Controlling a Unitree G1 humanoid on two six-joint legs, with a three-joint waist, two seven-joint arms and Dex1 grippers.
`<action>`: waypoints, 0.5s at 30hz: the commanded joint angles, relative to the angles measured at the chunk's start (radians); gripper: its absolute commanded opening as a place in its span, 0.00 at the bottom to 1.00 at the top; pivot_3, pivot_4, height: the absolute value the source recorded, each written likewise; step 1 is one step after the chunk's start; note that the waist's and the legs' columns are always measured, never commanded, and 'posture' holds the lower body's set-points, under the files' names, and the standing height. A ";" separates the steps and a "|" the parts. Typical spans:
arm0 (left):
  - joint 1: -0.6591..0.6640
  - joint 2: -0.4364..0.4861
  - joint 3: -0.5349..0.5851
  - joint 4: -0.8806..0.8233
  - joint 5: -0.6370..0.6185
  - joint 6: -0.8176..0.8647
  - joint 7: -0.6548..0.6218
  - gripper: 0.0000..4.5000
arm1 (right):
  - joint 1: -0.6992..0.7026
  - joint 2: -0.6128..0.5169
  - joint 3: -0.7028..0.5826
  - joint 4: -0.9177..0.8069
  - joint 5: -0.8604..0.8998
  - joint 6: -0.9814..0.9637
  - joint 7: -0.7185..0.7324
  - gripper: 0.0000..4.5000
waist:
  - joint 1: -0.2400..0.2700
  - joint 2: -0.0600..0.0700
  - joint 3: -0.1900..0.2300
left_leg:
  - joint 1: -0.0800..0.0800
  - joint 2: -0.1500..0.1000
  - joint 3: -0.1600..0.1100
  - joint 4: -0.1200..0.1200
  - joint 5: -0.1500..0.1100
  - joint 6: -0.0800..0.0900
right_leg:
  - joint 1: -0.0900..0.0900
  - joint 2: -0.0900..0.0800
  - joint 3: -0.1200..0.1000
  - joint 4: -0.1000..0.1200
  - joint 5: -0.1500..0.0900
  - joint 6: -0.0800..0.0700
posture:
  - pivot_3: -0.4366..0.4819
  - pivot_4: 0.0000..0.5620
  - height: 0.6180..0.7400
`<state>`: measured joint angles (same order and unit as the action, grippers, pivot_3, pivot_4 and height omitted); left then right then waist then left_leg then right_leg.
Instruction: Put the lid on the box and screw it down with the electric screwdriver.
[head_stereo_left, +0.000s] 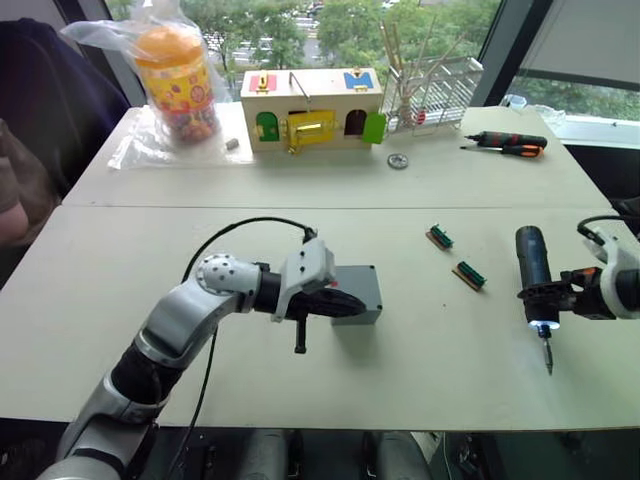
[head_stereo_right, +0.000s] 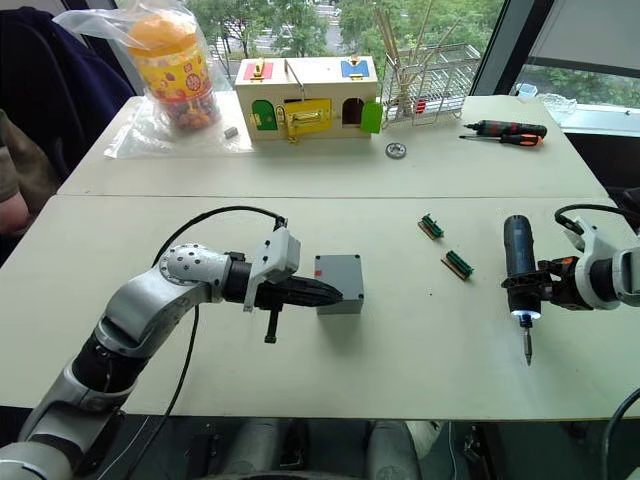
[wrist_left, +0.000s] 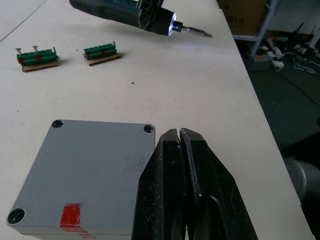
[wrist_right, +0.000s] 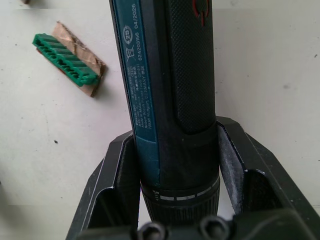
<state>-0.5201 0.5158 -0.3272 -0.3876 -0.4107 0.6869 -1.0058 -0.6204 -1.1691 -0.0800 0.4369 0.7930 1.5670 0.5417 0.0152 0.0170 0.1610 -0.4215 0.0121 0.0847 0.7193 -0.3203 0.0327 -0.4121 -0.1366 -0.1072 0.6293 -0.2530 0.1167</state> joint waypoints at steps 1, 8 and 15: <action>0.001 0.011 0.032 -0.023 0.000 -0.004 0.027 0.00 | -0.049 -0.015 0.051 0.037 -0.075 -0.075 0.085 0.39 | -0.002 0.000 0.000 | 0.000 0.000 0.000 0.000 0.000 0.000 | 0.000 0.000 0.000 0.000 0.000 0.000 | 0.48 0.27 0.72; -0.040 -0.020 0.089 0.026 -0.027 -0.003 0.080 0.00 | -0.065 0.010 0.117 0.081 -0.172 -0.133 0.178 0.62 | -0.001 0.000 0.000 | 0.000 0.001 0.000 -0.001 0.001 -0.001 | -0.001 0.001 0.000 0.000 0.000 0.000 | 0.48 0.27 0.72; -0.095 0.011 0.190 0.206 0.039 -0.044 0.167 0.00 | -0.136 -0.011 0.063 0.006 -0.264 -0.339 0.217 0.99 | -0.003 0.000 0.000 | 0.001 0.000 0.000 0.000 0.001 -0.001 | 0.000 0.001 -0.001 0.000 0.000 0.001 | 0.48 0.27 0.72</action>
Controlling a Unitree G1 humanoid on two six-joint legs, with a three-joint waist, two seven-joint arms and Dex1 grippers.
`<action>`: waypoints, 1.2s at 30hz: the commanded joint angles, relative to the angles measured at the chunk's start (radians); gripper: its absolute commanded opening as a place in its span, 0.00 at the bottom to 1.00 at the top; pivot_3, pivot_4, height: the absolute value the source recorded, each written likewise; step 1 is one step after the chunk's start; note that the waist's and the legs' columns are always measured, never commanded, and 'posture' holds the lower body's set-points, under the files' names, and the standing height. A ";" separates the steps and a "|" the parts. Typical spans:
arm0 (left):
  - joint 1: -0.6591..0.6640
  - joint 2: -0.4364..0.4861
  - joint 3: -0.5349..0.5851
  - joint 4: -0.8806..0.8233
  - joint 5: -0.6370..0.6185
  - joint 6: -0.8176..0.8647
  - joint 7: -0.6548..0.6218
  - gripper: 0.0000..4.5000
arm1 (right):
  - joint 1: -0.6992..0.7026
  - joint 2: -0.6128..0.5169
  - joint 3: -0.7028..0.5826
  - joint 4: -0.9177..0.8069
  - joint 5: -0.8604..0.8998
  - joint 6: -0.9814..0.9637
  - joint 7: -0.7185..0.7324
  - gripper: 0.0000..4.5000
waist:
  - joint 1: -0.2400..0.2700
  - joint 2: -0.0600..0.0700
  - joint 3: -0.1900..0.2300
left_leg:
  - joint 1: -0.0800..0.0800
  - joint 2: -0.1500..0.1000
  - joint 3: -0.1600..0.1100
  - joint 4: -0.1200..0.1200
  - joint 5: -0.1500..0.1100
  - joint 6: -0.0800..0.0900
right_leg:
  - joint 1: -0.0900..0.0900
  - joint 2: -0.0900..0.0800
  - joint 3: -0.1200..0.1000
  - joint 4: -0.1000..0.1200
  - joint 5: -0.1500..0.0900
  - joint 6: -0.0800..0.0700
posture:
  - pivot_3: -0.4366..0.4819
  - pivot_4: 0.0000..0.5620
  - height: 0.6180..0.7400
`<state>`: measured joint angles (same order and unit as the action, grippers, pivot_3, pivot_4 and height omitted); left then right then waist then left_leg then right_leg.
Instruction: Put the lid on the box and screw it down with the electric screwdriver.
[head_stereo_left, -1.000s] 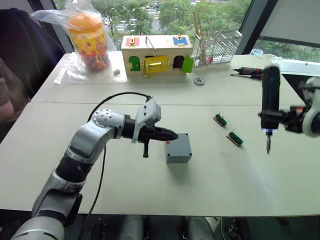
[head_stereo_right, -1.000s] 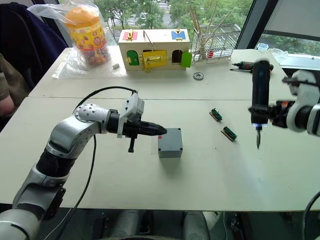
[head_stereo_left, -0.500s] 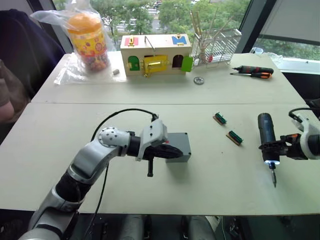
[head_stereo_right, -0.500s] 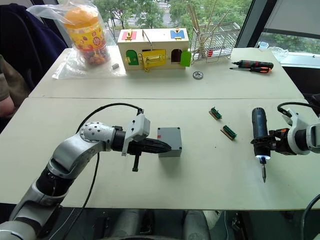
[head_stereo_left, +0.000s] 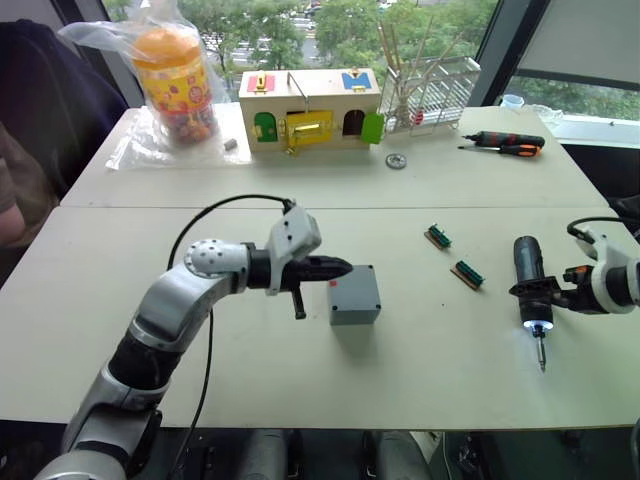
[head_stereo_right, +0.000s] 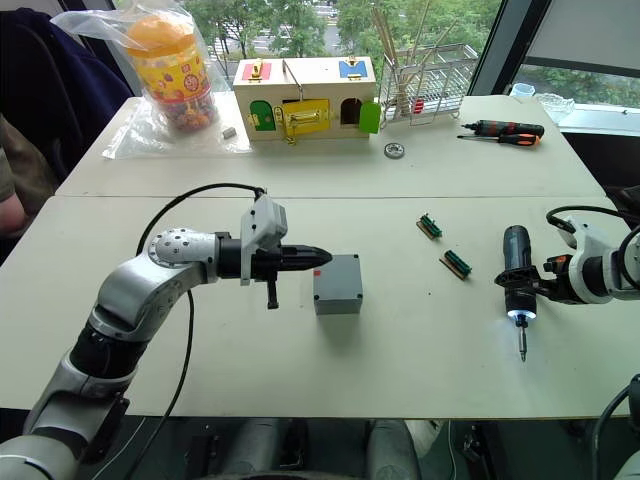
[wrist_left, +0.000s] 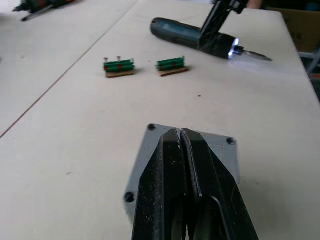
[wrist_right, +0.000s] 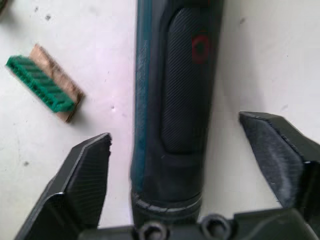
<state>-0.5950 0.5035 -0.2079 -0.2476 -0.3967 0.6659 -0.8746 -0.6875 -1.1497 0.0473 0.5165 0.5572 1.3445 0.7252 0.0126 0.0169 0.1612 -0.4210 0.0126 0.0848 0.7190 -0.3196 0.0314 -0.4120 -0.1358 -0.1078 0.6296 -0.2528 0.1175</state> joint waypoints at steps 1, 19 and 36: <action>-0.018 0.037 0.080 0.091 0.030 -0.023 0.035 0.00 | -0.078 -0.033 -0.091 -0.126 -0.017 -0.165 0.061 0.99 | -0.003 0.001 0.001 | 0.000 0.000 0.000 0.000 0.000 0.000 | 0.000 0.000 0.000 0.000 0.000 0.000 | 0.48 0.27 0.72; 0.031 0.077 -0.104 0.140 0.112 -0.063 -0.122 0.00 | 0.443 0.254 -0.021 -1.033 0.080 -0.435 0.128 0.99 | 0.029 -0.005 0.002 | 0.001 0.001 -0.005 0.001 0.002 -0.003 | 0.004 0.001 -0.004 0.000 0.000 0.000 | 0.48 0.27 0.72; -0.134 -0.103 -0.149 0.422 0.241 -0.230 -0.102 0.00 | 0.475 0.352 0.006 -1.163 0.133 -0.333 0.035 0.99 | 0.027 -0.005 0.002 | 0.001 0.000 -0.005 0.001 0.001 -0.003 | 0.003 0.001 -0.004 0.001 0.000 0.000 | 0.48 0.27 0.72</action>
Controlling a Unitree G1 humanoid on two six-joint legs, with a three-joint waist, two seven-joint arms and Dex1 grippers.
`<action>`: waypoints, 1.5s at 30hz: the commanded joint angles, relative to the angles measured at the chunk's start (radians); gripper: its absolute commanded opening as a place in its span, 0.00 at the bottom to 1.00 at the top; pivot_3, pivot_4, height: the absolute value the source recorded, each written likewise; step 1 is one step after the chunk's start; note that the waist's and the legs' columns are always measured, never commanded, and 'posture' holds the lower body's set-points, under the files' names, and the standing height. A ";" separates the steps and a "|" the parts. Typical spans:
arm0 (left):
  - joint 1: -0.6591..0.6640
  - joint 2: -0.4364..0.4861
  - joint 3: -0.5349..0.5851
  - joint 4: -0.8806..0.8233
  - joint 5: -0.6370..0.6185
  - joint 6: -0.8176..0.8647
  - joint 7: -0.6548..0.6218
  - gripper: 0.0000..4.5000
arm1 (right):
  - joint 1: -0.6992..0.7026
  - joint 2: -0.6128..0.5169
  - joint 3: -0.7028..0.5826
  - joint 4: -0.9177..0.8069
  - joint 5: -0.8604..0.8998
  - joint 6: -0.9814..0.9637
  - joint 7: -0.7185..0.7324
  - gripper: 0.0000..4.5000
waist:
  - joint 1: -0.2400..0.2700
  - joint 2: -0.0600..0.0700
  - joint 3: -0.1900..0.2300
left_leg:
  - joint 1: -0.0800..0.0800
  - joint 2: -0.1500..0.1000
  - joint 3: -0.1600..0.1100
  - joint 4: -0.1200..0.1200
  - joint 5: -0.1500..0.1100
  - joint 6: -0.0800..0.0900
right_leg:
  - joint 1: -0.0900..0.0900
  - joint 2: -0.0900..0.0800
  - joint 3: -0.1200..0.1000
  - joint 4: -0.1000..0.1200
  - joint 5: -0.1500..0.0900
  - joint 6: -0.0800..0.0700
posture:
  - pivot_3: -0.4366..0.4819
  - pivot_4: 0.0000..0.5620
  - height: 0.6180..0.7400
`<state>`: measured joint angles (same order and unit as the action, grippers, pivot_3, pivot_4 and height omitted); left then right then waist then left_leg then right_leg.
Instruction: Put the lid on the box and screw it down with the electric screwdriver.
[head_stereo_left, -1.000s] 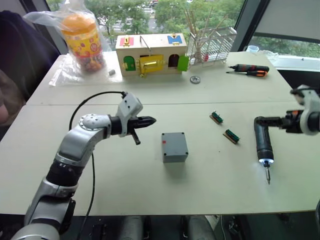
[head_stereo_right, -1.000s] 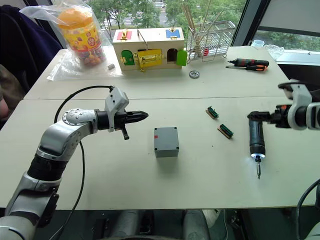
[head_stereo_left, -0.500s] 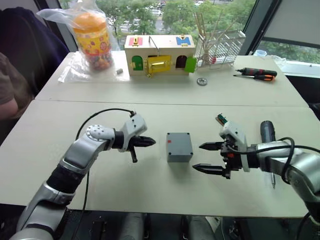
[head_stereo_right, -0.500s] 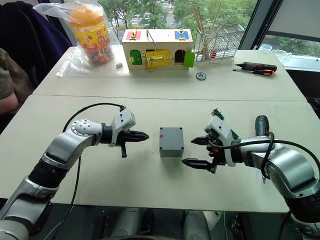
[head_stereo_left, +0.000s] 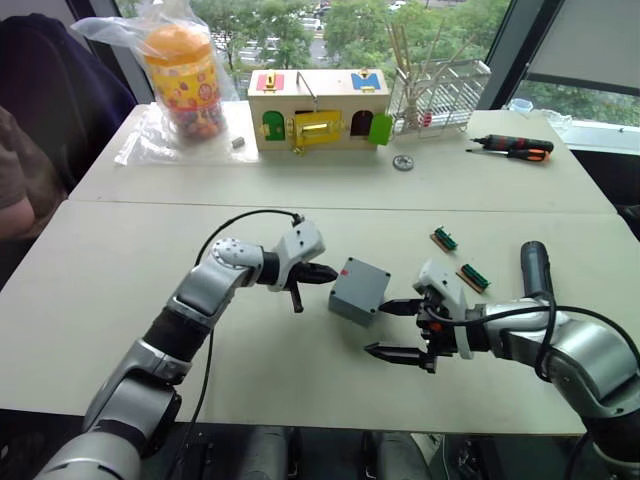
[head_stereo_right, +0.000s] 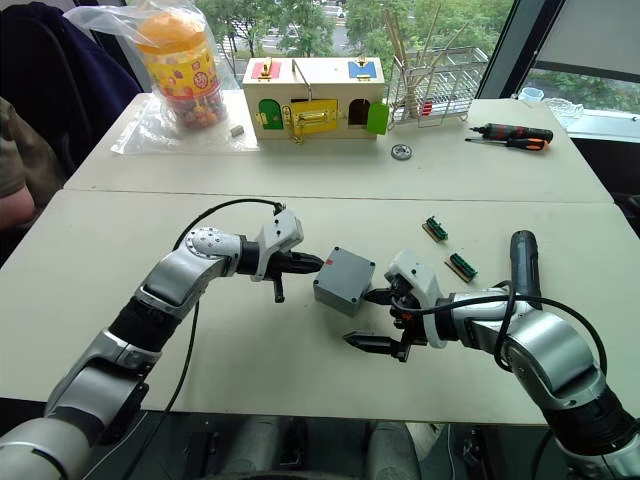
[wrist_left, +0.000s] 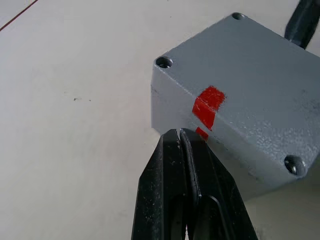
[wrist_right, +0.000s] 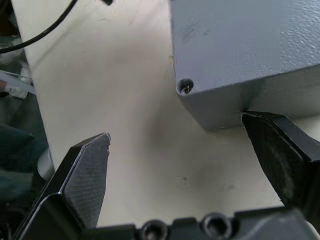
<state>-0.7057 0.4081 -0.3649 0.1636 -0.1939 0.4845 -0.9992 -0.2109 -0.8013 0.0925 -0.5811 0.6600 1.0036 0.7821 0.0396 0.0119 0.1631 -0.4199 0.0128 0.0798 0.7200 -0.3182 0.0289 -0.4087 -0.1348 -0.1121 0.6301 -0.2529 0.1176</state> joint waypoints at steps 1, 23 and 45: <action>-0.023 -0.002 0.011 0.019 0.057 -0.060 0.040 0.00 | 0.004 -0.006 -0.055 -0.071 0.031 0.016 -0.030 0.99 | -0.001 0.000 0.000 | 0.000 0.000 0.000 0.000 0.000 0.000 | 0.000 0.000 0.000 0.000 0.000 0.000 | 0.48 0.27 0.72; 0.266 0.128 0.127 -0.415 -0.168 0.256 0.038 0.00 | -0.059 0.002 -0.012 0.274 -0.214 -0.363 0.117 0.99 | -0.003 -0.001 0.000 | 0.001 0.001 0.000 0.000 0.000 0.000 | 0.000 0.000 0.001 0.000 0.000 0.000 | 0.48 0.27 0.72; 0.197 0.098 0.100 -0.286 -0.112 0.165 0.009 0.00 | 0.055 -0.017 -0.089 0.076 -0.125 -0.198 0.099 0.99 | 0.000 -0.001 0.000 | 0.001 0.000 0.000 0.000 0.000 0.000 | 0.001 0.000 0.000 0.000 0.000 0.000 | 0.48 0.27 0.72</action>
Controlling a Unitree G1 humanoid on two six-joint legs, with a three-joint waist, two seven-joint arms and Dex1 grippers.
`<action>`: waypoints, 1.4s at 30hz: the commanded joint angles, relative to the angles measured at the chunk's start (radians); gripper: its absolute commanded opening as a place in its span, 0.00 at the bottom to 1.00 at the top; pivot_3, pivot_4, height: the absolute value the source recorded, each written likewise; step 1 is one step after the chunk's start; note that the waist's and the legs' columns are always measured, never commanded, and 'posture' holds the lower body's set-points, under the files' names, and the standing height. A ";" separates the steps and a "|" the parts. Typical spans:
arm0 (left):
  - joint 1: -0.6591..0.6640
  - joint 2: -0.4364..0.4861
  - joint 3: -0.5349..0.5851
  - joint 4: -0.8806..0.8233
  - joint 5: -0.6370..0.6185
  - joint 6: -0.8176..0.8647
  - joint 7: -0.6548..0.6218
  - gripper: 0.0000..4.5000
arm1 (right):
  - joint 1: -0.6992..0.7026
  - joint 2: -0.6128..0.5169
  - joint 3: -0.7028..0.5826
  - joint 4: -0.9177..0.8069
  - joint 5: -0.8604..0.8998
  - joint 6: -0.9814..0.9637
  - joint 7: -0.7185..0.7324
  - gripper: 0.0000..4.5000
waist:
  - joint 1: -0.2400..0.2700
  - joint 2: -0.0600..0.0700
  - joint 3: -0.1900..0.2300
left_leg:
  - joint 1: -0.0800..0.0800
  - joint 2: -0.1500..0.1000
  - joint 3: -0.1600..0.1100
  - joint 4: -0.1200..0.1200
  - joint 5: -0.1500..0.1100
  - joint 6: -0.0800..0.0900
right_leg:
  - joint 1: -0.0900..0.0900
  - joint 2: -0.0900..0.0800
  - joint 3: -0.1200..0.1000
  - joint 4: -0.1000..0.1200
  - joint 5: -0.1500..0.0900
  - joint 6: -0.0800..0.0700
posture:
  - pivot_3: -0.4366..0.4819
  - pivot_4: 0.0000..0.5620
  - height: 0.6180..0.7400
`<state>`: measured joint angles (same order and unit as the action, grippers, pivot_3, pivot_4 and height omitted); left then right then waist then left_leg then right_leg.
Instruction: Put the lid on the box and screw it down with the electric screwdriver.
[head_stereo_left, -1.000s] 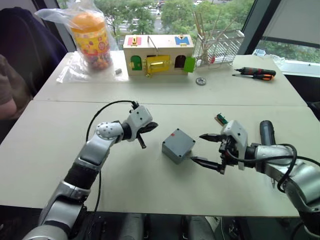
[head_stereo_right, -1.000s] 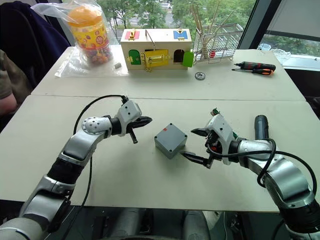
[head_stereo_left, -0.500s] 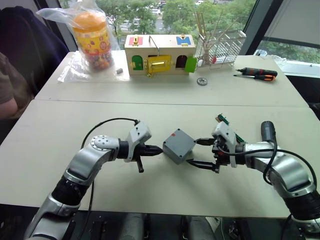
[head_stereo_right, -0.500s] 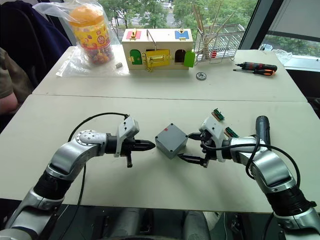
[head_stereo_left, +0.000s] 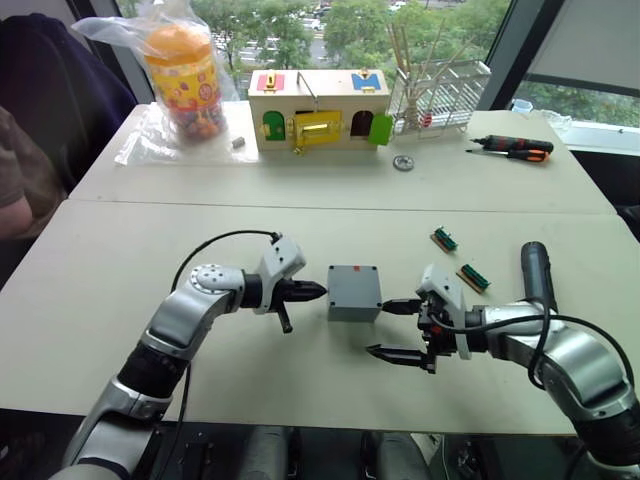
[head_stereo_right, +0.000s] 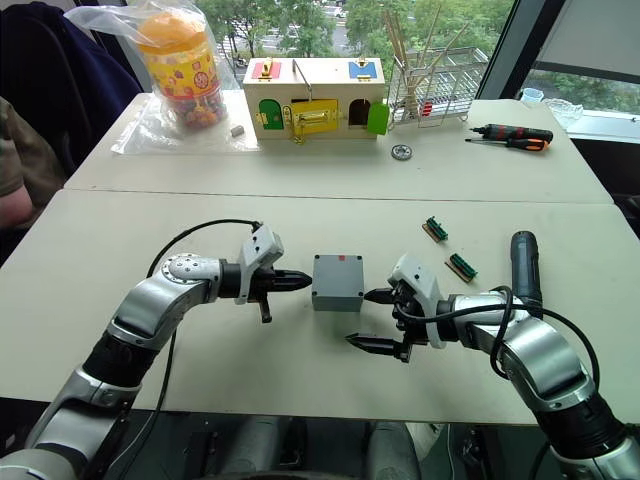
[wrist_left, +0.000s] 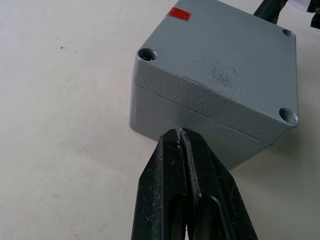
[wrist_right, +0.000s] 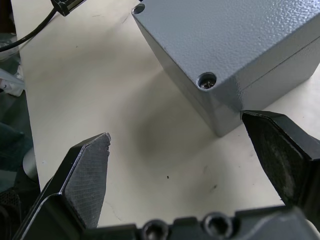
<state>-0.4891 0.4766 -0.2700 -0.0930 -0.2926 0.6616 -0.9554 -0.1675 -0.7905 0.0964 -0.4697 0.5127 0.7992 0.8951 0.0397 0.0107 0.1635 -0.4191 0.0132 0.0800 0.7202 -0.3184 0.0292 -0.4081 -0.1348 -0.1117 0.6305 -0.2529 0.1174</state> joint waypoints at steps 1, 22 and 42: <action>-0.019 0.048 0.013 -0.034 -0.015 -0.010 -0.049 0.00 | 0.023 -0.044 -0.139 -0.038 0.035 0.018 -0.018 0.99 | 0.000 0.000 0.000 | 0.000 0.000 0.000 0.000 0.000 0.000 | 0.000 0.000 0.000 0.000 0.000 0.000 | 0.48 0.27 0.72; -0.112 0.054 0.085 -0.110 -0.124 0.069 -0.032 0.00 | -0.381 0.075 -0.214 0.846 -0.230 -0.339 -0.149 0.49 | -0.026 0.000 0.000 | 0.001 0.000 0.001 -0.003 0.001 -0.001 | 0.000 0.000 0.000 0.001 0.000 0.000 | 0.48 0.27 0.72; -0.064 0.076 0.046 -0.133 -0.102 0.044 -0.003 0.00 | -0.488 0.139 -0.208 0.995 -0.255 -0.419 -0.117 0.49 | -0.028 0.000 0.000 | 0.001 0.000 0.001 -0.003 0.001 -0.002 | 0.000 0.001 0.000 0.000 0.000 0.000 | 0.48 0.27 0.72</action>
<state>-0.5540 0.5436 -0.2179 -0.1991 -0.4086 0.7282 -0.9540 -0.6322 -0.6463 -0.0923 0.5344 0.2564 0.3976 0.7755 0.0119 0.0111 0.1638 -0.4182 0.0132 0.0814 0.7168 -0.3172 0.0272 -0.4077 -0.1342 -0.1114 0.6309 -0.2529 0.1176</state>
